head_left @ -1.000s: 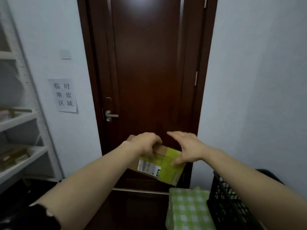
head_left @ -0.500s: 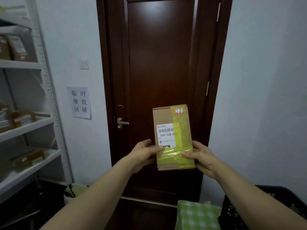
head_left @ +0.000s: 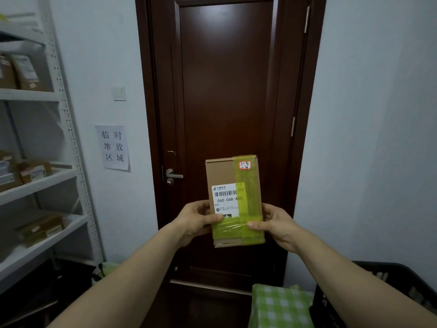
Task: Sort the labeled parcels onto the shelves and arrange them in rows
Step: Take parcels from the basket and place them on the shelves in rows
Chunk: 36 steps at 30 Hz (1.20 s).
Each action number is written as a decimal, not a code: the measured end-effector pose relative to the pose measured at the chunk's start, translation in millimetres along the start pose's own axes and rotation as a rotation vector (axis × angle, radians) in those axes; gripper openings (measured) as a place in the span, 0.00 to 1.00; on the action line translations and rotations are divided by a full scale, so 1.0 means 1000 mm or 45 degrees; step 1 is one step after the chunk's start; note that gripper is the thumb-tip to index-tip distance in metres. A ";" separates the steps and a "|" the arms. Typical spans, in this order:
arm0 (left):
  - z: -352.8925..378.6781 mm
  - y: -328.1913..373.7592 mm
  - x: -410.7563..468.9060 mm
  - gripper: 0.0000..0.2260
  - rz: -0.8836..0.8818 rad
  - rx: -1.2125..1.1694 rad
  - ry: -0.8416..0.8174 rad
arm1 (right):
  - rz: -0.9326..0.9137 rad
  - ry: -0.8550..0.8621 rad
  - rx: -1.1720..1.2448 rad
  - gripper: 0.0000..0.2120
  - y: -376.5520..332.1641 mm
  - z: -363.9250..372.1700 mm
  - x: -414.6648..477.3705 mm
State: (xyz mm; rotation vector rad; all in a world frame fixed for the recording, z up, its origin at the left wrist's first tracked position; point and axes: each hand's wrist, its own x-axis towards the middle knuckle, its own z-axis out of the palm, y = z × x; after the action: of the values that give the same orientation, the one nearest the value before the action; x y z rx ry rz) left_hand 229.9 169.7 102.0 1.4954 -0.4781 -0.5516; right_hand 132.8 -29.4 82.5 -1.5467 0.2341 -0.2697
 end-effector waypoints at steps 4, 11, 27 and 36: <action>-0.003 -0.003 -0.001 0.19 -0.007 0.002 0.013 | 0.012 -0.017 -0.013 0.31 0.001 0.003 0.000; -0.017 -0.006 -0.011 0.20 -0.038 0.035 0.087 | 0.033 -0.064 -0.029 0.33 0.005 0.019 0.007; -0.165 -0.046 -0.114 0.25 -0.271 0.189 0.638 | 0.192 -0.554 -0.053 0.30 0.045 0.213 0.034; -0.290 -0.072 -0.208 0.24 -0.333 0.181 0.855 | 0.182 -0.800 -0.170 0.19 0.050 0.372 0.032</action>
State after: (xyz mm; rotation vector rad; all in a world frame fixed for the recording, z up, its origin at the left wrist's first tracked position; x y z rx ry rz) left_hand 239.8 527.0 30.9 1.7801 0.2089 -0.1885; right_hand 281.5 313.4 38.1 -1.6600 -0.1360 0.3527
